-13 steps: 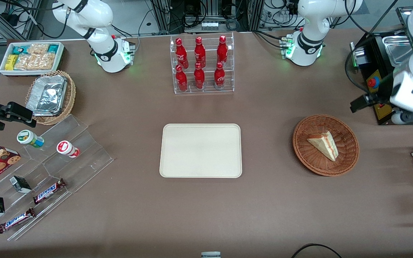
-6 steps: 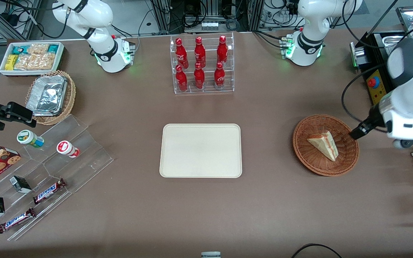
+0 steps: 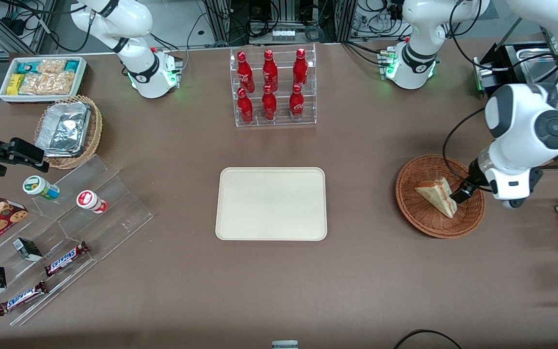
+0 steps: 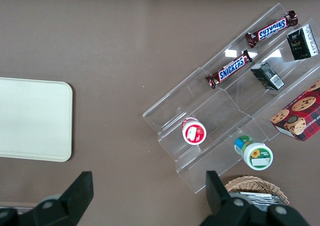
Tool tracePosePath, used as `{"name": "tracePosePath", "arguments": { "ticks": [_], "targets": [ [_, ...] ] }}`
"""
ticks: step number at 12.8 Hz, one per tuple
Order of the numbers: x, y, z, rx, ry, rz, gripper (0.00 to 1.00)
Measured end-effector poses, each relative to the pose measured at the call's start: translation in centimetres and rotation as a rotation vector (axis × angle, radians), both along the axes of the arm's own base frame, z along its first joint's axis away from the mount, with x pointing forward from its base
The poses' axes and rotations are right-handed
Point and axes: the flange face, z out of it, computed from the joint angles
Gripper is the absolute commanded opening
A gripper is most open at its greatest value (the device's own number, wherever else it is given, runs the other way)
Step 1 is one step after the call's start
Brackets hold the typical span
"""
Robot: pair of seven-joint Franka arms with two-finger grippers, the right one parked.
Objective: Place sandwich from basket to tray
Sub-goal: 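Lower the left gripper and close it on the wrapped sandwich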
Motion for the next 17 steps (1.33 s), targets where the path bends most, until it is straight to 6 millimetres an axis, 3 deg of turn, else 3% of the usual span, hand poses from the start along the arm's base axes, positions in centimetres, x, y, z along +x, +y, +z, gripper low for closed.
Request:
{"name": "tracePosePath", "arguments": {
  "ticks": [6,14,17],
  "targets": [
    [-2.2,-0.4,-4.7,0.043,-0.001,0.037,1.00],
    [-3.1,-1.0,-8.3,0.037,-0.019,0.089,1.00],
    [-3.3,-2.3,-9.6,0.032,-0.015,0.089,0.97]
  ]
}}
